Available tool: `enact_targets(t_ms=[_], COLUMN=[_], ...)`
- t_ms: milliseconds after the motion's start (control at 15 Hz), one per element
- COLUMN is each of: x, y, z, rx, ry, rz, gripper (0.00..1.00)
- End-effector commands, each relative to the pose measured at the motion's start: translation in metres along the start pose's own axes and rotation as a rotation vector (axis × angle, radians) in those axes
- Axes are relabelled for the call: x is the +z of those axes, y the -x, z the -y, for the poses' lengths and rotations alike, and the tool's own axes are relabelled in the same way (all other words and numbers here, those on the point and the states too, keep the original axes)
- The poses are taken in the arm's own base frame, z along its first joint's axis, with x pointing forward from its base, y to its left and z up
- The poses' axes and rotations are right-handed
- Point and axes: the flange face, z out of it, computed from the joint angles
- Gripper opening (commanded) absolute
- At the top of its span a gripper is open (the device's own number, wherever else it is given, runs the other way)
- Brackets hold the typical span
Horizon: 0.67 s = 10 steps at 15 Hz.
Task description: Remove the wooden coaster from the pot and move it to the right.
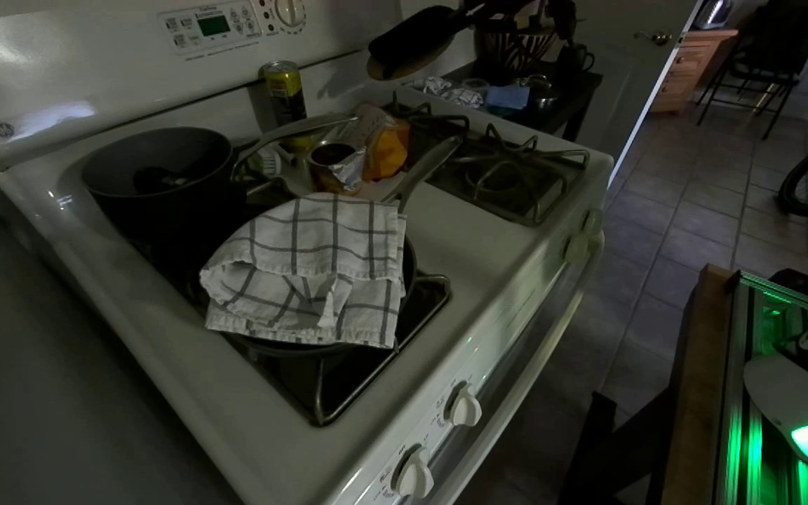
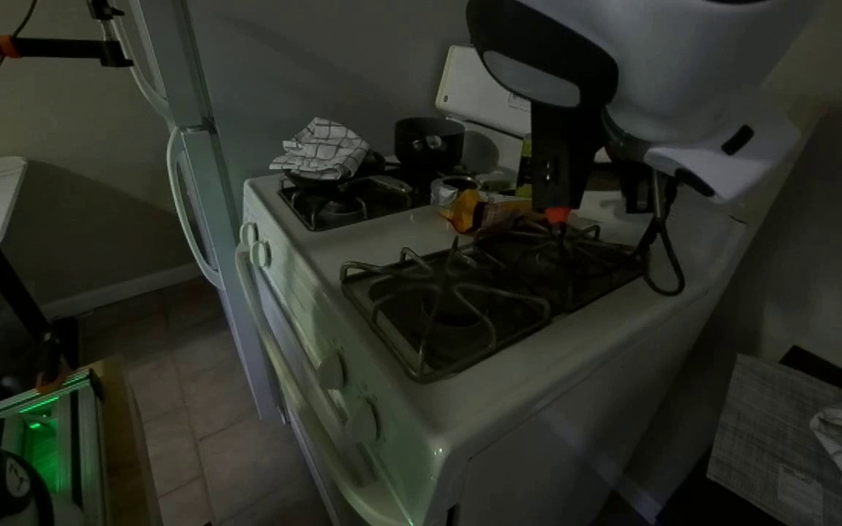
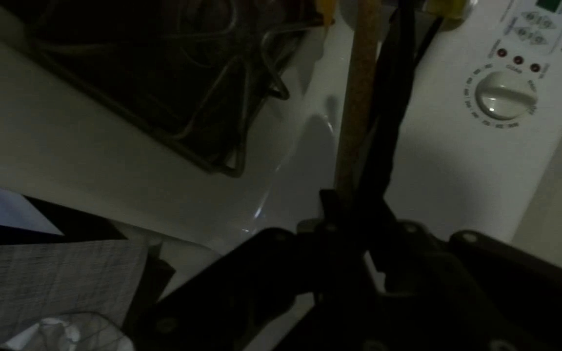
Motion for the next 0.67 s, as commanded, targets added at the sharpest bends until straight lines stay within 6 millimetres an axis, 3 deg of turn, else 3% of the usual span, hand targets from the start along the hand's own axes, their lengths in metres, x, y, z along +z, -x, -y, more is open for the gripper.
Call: enact_targets(t_ms=[0, 200, 600], x=[0.023, 0.043, 0.079], y=[0.009, 0.014, 0.021], z=[-0.024, -0.036, -0.032], rx=[0.036, 0.036, -0.015], ry=[0.078, 0.085, -0.012], rz=[0.054, 0.062, 0.098], gripper=[0.04, 0.04, 0.04])
